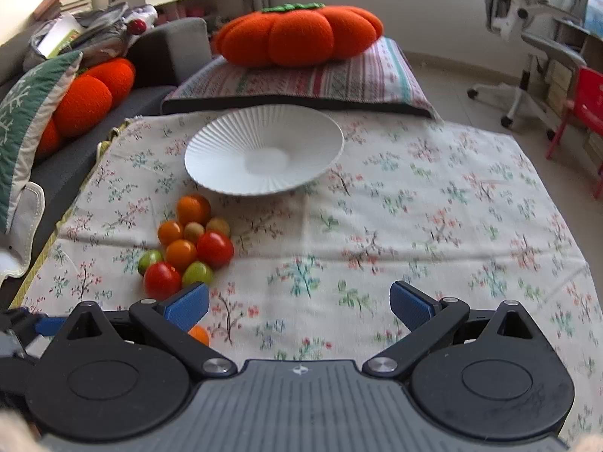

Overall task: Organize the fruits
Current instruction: 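Grasp the small orange tangerine with the left tool while the right tool grasps a red cherry tomato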

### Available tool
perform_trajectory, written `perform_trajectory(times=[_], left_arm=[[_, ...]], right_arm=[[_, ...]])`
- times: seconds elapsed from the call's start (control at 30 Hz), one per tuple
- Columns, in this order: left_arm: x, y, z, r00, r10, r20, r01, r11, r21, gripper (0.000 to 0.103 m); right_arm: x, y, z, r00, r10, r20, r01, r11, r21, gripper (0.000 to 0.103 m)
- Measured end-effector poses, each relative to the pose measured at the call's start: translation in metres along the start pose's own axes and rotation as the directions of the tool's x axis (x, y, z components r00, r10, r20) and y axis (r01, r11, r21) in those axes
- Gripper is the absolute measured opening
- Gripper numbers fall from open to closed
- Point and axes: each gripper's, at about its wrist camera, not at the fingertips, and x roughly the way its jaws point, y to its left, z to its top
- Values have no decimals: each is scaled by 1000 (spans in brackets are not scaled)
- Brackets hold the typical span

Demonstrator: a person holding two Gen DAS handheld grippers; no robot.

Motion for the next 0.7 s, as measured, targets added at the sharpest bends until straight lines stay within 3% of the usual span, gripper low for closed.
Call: perform_trajectory(times=[0.1,0.33,0.43,0.5,0.7], left_arm=[[5,-7,0,999,11,30,-12,999,34,86],[29,-19,0,999,-30,42,28,998,57,44],[35,-27,-3,999,-29,44,25,994,106,33],[35,-31,-3,998,-34,51,26,990,139,18],[31,-25,-5,997,-58,49,51,990,135,17]], right_arm=[[1,0,1,998,31,59,-29,999,-27,101],[16,-3,13,998,44,45,-41,998,-57,101],[23,-5,17,998,46,36,-45,998,-52,100],[30,-4,19,998,54,19,-53,997,-60,96],[56,4,23,985,161,-65,-166,983,-77,76]])
